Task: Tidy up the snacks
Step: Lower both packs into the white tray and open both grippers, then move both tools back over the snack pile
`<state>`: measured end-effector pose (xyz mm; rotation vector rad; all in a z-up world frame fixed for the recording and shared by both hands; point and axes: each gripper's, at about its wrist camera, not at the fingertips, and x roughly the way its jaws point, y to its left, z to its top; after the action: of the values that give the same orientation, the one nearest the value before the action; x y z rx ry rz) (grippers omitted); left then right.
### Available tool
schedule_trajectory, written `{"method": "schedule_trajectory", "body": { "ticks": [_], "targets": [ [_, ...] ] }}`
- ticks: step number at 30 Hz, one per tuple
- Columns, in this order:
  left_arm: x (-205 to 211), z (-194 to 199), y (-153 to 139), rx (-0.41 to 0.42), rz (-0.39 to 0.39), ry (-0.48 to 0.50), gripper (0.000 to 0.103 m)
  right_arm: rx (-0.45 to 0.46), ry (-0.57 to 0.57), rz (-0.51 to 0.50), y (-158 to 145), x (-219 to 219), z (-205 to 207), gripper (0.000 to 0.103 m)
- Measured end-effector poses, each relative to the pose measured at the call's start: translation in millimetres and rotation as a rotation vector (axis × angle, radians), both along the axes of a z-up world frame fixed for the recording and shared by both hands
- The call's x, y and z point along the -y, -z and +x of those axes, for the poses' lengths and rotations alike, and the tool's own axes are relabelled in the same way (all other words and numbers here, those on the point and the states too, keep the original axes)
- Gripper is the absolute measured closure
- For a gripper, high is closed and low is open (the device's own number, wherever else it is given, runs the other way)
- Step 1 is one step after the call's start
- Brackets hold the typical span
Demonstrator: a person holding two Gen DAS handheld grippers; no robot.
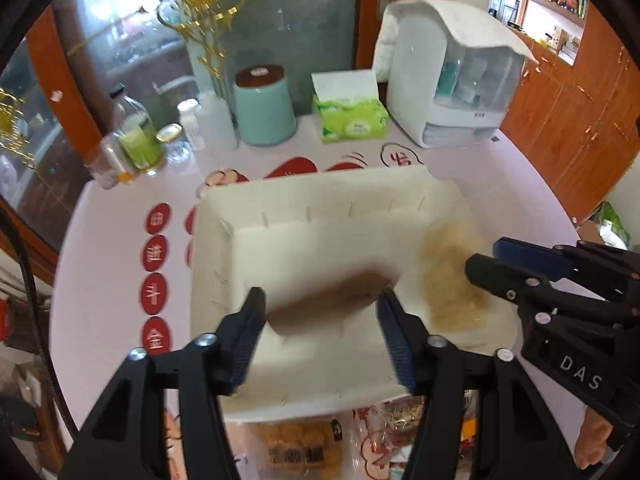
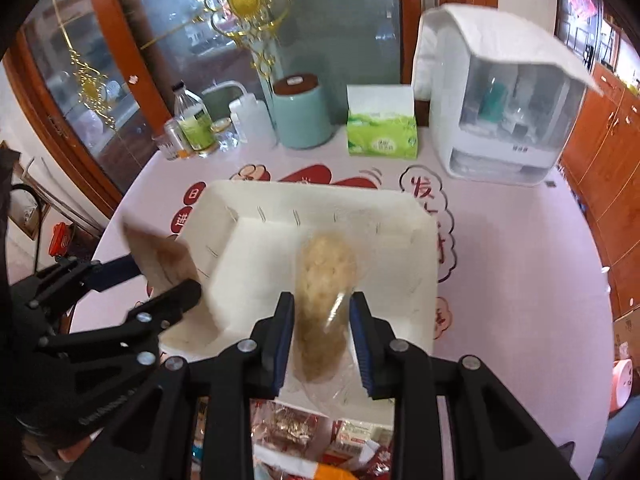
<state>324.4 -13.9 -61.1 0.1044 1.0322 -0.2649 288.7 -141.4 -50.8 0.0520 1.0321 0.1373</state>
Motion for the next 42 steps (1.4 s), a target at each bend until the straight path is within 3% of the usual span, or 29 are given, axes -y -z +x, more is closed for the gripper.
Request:
{"method": "schedule_trajectory", "body": {
  "ticks": [4, 10, 15, 19, 25, 28, 33, 42],
  "targets": [
    [-9.1, 9.1, 17.2, -0.014, -0.058, -0.023, 0.012, -0.031, 0.029, -0.028, 22.0, 0.7, 9.5, 0.068],
    [-17.2, 11.0, 23.8, -0.006, -0.088, -0.069, 0.011, -0.063, 0.054, -0.001, 35.3, 10.5, 12.6, 0.059],
    [-18.3, -4.8, 6.7, 0.046, -0.083, -0.067, 0.009, -0.060, 0.047, 0.007, 31.8, 9.0, 6.9, 0.059],
    [-19.8, -21.4, -11.0, 0.053, -0.123, -0.054, 0.009, -0.034, 0.034, 0.009, 22.6, 5.3, -6.1, 0.059],
    [-26.5, -58.0, -43.2, 0.081, -0.170, -0.072, 0.008, 0.001, 0.008, 0.030, 3.4, 0.7, -35.6, 0.058],
    [-30.8, -81.6, -61.4, 0.113, -0.188, -0.073, 0.002, 0.036, -0.005, 0.032, -10.6, 0.4, -58.3, 0.054],
    [-40.8, -122.0, -86.6, 0.137, -0.235, -0.092, 0.000, 0.084, -0.025, 0.037, -32.0, 4.7, -94.3, 0.047],
    [-55.7, -197.3, -100.6, 0.160, -0.229, -0.136, 0.000, 0.154, -0.049, 0.045, -54.4, 24.7, -163.6, 0.040]
  ]
}}
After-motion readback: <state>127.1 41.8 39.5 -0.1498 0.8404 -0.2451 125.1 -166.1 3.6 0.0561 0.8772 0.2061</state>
